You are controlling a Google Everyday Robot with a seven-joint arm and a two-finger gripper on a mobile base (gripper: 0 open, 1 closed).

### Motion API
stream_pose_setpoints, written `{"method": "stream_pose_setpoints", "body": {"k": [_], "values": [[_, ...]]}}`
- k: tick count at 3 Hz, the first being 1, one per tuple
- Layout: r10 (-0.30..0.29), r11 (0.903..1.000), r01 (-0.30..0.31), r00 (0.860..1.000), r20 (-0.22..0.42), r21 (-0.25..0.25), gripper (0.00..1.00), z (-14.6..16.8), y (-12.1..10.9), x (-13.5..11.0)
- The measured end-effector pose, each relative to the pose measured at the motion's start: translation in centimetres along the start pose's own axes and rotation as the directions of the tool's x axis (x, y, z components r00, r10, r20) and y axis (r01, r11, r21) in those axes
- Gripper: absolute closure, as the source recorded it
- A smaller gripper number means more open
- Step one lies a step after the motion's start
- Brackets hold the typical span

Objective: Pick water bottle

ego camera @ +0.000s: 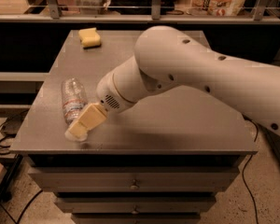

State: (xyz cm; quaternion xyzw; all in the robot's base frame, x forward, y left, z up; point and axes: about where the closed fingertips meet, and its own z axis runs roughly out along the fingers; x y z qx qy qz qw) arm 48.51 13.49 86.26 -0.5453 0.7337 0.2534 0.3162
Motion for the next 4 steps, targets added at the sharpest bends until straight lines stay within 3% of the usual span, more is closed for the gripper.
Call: {"method": "stream_pose_setpoints", "body": {"k": [2,3,4], "values": [[0.023,0.9993,-0.024,1.0,-0.021,-0.028,0.0,2.8,-0.1,-1.2],[0.052,0.9985,-0.053,0.998,-0.038,-0.017,0.0,3.3,-0.2,-1.1],[0.088,0.9961,-0.087,0.995,-0.055,0.008,0.17,3.3,-0.7,-0.4]]}}
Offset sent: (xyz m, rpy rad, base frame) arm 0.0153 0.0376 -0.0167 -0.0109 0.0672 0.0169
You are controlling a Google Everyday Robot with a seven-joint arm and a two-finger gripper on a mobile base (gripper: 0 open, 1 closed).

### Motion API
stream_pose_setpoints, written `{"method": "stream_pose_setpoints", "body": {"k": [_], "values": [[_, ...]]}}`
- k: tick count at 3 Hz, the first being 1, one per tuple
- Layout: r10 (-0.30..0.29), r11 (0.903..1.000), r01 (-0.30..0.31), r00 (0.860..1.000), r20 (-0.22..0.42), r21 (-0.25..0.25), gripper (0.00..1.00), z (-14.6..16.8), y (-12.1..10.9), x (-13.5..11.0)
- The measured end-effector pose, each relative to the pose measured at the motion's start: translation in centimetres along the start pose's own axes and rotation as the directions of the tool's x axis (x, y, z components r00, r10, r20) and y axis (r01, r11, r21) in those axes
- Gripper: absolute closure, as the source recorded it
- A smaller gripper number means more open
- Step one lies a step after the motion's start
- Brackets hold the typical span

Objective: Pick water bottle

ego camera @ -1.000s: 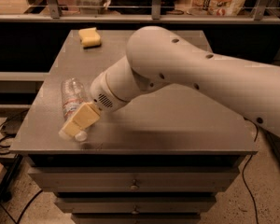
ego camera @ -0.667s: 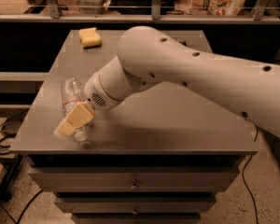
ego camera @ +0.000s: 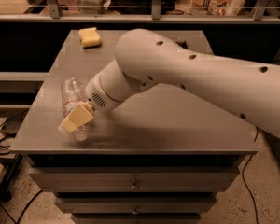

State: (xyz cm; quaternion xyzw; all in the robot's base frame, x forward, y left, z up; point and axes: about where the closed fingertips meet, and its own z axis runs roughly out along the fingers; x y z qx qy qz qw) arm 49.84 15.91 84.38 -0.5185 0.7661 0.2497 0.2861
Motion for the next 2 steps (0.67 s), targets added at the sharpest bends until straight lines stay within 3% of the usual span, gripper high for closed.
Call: {"method": "stream_pose_setpoints", "body": {"k": [2], "values": [[0.019,0.9993,-0.018,1.0,-0.02,0.033,0.64,-0.31,-0.43,0.32]]}}
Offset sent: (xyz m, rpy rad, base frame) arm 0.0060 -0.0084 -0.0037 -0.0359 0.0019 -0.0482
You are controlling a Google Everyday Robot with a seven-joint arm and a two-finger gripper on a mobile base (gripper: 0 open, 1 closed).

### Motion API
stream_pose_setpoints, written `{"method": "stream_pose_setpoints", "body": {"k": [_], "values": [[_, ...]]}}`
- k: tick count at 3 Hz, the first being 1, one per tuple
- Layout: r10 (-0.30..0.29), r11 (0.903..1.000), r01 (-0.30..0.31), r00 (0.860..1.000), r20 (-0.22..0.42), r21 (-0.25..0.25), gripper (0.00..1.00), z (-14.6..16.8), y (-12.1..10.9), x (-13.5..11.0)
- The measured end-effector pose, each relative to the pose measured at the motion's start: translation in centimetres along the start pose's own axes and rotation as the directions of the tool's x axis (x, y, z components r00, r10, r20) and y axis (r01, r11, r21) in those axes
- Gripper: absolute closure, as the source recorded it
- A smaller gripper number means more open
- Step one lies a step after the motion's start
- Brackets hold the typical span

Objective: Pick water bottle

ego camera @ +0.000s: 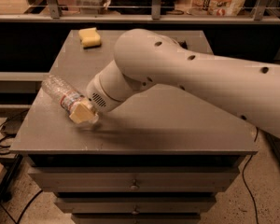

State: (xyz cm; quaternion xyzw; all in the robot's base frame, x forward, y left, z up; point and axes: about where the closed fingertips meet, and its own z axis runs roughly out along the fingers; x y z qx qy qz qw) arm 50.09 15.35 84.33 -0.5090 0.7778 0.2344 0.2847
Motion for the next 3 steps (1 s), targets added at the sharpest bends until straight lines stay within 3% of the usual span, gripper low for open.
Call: {"method": "stream_pose_setpoints", "body": {"k": [1,2,3], "values": [[-0.01,0.9999,0.01,1.0,0.005,0.009,0.88,-0.4,0.0,-0.3],[-0.019,0.9998,0.019,0.998,0.067,-0.001,1.0,-1.7,-0.9,-1.6],[-0.109,0.9932,0.115,0.976,0.189,-0.018,1.0,-5.7,-3.0,-4.2]]}}
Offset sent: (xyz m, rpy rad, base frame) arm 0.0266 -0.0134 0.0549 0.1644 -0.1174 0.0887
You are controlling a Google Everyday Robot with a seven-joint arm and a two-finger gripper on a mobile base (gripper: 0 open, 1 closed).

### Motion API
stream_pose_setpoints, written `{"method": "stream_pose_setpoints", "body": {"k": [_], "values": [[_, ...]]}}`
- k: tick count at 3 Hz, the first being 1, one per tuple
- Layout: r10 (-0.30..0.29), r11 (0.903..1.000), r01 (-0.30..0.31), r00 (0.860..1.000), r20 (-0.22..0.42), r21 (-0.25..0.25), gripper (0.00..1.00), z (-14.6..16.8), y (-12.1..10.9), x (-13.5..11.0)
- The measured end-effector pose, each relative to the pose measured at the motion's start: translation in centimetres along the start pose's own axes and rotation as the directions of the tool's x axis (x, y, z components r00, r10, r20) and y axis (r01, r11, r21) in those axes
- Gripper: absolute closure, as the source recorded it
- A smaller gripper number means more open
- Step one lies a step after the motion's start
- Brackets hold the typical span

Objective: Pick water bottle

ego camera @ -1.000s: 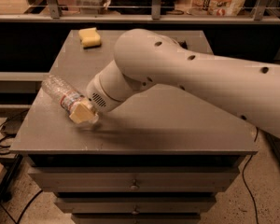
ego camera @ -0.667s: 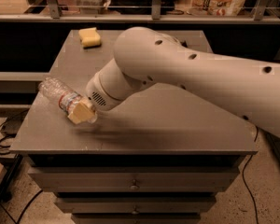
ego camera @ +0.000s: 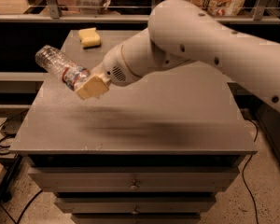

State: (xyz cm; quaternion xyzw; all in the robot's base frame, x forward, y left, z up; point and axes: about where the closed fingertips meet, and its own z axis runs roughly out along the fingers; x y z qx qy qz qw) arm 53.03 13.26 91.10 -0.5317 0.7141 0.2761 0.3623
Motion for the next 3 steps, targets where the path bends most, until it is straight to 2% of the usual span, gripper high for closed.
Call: {"method": "stream_pose_setpoints", "body": {"k": [1,2,3], "values": [[-0.157,0.9871,0.159,0.986,0.059,-0.02,1.0,-3.8,-1.2,-3.9],[-0.191,0.9813,0.192,0.979,0.072,-0.013,1.0,-4.6,-1.1,-5.1],[-0.191,0.9813,0.192,0.979,0.072,-0.013,1.0,-4.6,-1.1,-5.1]]}}
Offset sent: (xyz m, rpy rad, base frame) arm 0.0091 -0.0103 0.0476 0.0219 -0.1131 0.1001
